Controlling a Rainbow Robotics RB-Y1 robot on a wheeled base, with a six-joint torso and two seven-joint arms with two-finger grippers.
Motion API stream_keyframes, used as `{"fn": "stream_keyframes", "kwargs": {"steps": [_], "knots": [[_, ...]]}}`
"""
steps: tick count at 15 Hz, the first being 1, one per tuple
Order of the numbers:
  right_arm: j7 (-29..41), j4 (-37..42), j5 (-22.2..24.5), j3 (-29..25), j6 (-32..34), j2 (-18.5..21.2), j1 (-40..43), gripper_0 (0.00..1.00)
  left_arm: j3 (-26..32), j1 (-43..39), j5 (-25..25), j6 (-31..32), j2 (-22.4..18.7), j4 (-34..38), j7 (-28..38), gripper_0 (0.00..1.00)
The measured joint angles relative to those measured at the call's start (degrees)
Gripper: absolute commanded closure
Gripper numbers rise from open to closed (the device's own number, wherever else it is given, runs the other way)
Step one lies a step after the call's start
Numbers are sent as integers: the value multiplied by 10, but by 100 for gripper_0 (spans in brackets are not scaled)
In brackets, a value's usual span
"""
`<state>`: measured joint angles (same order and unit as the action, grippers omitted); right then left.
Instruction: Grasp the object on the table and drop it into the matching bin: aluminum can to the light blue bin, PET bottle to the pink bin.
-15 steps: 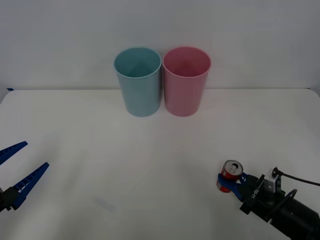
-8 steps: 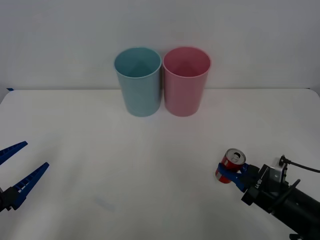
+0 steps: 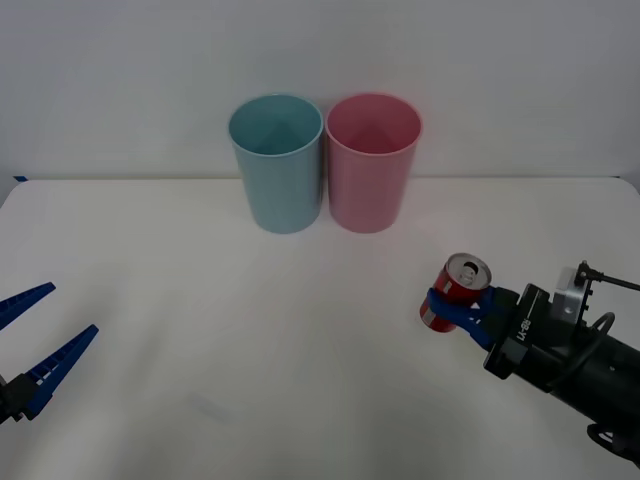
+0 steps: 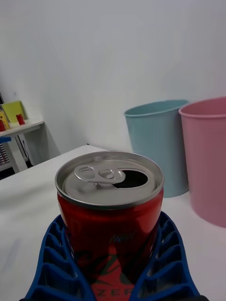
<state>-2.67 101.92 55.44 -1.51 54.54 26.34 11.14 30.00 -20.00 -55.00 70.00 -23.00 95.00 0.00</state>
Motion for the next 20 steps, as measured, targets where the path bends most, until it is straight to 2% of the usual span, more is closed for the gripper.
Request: {"fn": "stream_keyframes", "kwargs": {"steps": [4, 8, 15, 17, 20], "knots": [[25, 98, 0, 43, -111, 60, -1, 100, 0, 0, 0, 0, 0, 0, 0, 0], [90, 152, 22, 52, -164, 86, -20, 100, 0, 0, 0, 0, 0, 0, 0, 0], [164, 156, 38, 142, -297, 127, -156, 100, 0, 0, 0, 0, 0, 0, 0, 0], [198, 145, 60, 153, -304, 129, -191, 100, 0, 0, 0, 0, 0, 0, 0, 0], [214, 103, 67, 171, -304, 124, -253, 100, 0, 0, 0, 0, 0, 0, 0, 0]]}}
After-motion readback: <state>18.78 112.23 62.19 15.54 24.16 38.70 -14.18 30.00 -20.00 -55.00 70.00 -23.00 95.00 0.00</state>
